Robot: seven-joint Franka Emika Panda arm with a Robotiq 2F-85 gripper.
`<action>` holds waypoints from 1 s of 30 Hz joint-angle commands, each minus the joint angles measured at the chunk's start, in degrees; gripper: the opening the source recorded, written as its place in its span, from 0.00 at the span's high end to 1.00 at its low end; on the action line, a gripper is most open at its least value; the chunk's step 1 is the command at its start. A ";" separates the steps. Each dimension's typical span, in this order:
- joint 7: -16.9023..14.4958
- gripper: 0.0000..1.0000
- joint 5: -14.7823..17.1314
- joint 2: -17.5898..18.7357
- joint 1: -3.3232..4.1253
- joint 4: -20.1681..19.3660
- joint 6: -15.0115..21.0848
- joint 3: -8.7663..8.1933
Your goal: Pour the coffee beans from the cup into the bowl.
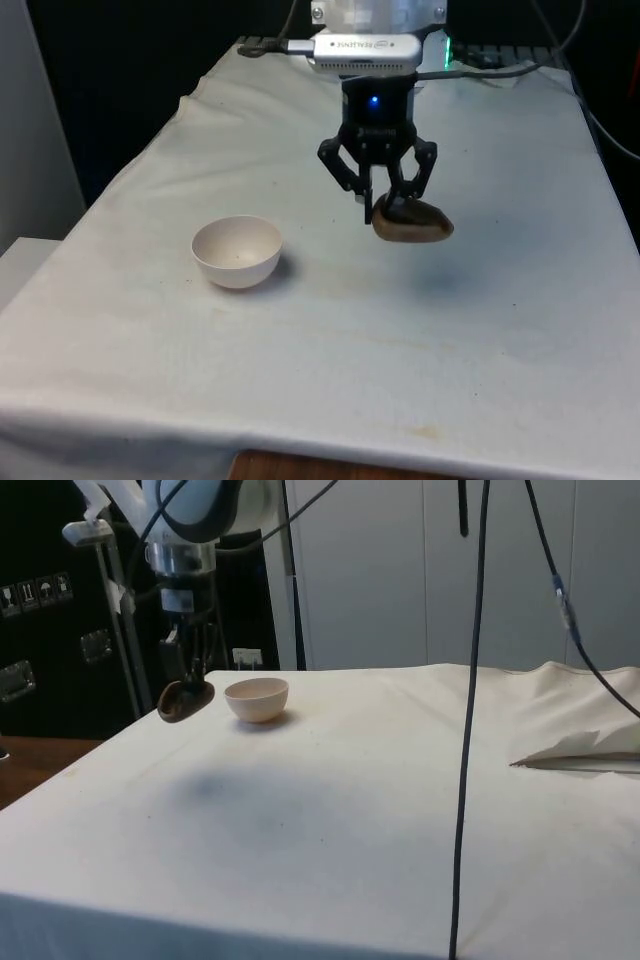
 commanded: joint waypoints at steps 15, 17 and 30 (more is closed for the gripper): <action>-2.35 0.98 0.40 -1.20 -0.69 -0.17 -0.97 -1.95; -2.58 0.98 0.46 -1.20 -0.74 -0.11 -0.97 -2.23; -4.24 0.98 0.52 -1.38 -1.09 0.00 -0.97 -4.07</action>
